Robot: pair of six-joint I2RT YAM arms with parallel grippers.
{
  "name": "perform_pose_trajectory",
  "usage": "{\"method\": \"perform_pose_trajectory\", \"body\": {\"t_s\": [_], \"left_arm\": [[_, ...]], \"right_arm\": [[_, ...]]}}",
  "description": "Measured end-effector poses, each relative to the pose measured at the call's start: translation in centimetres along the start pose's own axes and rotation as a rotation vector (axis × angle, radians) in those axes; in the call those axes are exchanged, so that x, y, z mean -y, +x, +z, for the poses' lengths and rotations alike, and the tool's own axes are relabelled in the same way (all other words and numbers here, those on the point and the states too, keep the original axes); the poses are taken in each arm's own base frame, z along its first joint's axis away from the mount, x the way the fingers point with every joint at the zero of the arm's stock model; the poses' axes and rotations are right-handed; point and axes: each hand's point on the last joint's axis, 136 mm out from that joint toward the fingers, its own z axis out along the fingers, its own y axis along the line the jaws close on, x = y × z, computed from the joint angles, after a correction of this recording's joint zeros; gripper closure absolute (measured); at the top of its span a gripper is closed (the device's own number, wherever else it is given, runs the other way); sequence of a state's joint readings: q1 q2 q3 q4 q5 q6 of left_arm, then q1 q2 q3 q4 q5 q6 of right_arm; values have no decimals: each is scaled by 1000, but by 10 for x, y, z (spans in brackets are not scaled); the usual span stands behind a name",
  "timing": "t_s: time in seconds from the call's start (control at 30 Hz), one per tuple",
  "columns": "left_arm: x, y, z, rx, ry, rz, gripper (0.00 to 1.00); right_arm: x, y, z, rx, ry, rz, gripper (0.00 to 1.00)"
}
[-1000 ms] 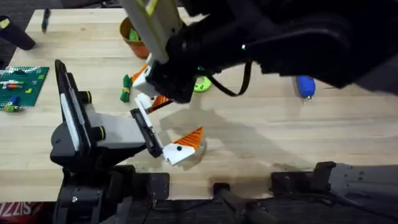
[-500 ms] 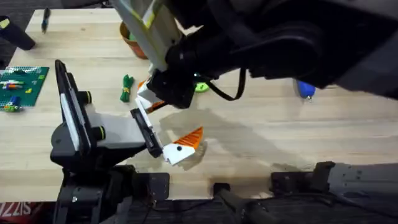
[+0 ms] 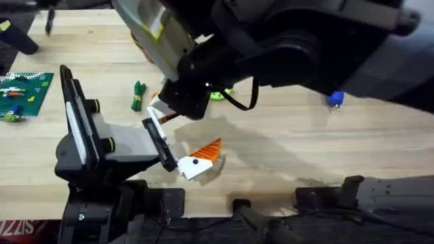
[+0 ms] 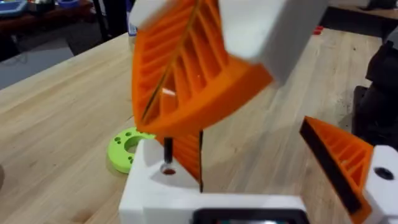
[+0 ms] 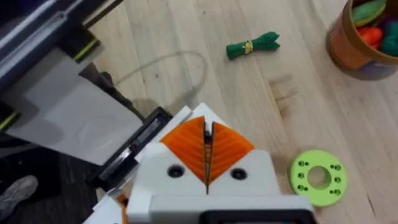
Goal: Pick up the gripper from the table and insert it into the empty holder that is missing its gripper. Then pick up a screw, insert it into the mounting hole, and use the screwdriver to tighten it. Finally, clean up the table by picking up the vegetable and placing it into the bucket.
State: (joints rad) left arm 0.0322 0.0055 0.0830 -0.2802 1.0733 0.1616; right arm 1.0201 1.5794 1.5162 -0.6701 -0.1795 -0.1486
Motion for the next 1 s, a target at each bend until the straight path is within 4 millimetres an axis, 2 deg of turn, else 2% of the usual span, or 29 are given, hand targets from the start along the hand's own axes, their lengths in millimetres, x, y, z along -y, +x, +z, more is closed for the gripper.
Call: {"method": "perform_pose_trajectory", "body": {"t_s": [1.0], "left_arm": [[0, 0, 0, 0, 1, -5, 14]], "right_arm": [[3, 2, 16, -18, -3, 4, 998]]}}
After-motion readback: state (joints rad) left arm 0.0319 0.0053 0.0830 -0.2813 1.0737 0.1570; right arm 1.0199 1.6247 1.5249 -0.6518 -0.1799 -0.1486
